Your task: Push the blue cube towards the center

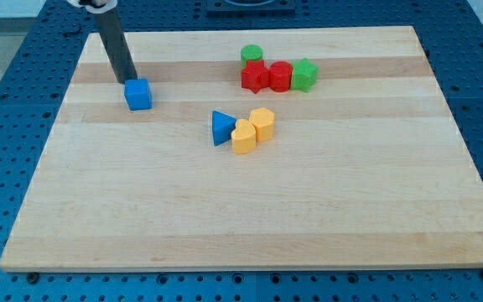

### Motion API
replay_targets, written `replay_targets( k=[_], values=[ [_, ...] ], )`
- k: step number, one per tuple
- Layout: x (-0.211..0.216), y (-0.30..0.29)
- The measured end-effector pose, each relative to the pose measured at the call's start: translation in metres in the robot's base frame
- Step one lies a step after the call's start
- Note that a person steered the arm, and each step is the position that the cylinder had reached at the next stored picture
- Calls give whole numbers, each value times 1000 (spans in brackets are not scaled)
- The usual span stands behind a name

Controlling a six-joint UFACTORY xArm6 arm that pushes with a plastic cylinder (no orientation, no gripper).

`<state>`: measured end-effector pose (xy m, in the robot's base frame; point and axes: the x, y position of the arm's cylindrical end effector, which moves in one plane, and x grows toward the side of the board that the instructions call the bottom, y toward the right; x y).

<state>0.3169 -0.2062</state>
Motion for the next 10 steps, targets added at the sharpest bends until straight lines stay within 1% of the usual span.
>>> replay_targets(
  k=[3, 5, 7, 10],
  values=[
    [31, 5],
    [35, 31],
    [63, 35],
    [109, 70]
  ],
)
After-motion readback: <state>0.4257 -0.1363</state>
